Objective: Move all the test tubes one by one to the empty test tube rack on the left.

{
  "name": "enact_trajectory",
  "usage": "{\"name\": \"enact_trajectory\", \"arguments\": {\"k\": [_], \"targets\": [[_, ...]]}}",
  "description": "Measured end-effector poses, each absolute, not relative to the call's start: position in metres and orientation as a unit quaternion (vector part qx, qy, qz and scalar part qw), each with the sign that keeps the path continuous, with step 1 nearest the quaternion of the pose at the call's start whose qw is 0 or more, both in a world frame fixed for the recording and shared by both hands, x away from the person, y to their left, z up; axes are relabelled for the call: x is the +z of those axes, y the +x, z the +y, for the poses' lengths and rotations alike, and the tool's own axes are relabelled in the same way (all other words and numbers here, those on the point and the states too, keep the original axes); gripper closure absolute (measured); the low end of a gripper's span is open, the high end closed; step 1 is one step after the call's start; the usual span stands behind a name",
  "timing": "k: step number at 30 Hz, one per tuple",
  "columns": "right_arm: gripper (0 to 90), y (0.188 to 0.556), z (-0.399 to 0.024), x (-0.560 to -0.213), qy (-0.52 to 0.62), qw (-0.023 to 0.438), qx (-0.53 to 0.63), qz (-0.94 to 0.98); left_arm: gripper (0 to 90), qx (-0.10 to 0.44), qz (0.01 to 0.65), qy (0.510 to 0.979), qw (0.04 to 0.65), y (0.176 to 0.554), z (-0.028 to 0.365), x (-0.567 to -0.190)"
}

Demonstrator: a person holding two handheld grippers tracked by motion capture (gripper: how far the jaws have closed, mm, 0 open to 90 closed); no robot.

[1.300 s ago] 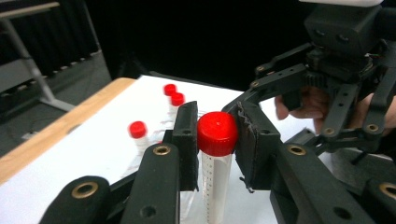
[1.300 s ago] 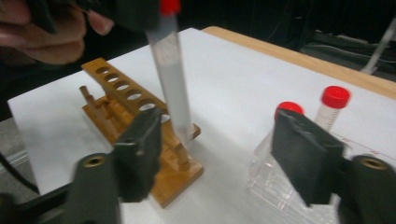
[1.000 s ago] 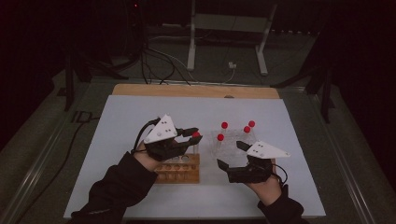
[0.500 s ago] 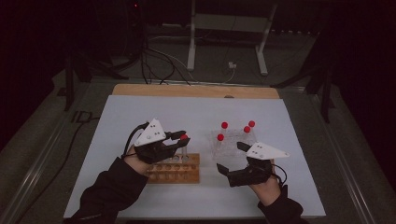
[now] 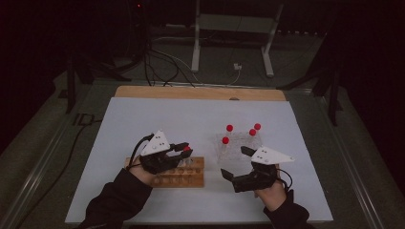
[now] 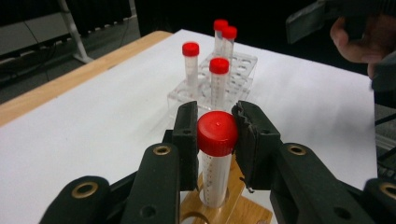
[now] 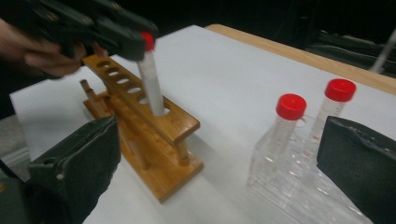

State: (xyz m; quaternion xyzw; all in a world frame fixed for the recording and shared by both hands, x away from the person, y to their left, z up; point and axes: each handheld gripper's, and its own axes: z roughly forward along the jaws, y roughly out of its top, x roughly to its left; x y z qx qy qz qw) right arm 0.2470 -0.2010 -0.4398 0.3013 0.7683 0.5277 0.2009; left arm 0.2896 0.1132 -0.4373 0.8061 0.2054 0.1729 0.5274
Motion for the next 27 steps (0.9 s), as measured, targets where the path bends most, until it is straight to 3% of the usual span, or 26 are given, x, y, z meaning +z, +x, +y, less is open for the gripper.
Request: {"name": "enact_trajectory", "arguments": {"k": [27], "targets": [[0.0, 0.249, -0.207, -0.435, 0.308, 0.198, 0.513, 0.777, 68.8, 0.153, 0.204, 0.818, 0.515, 0.288, 0.109, -0.458]]}}
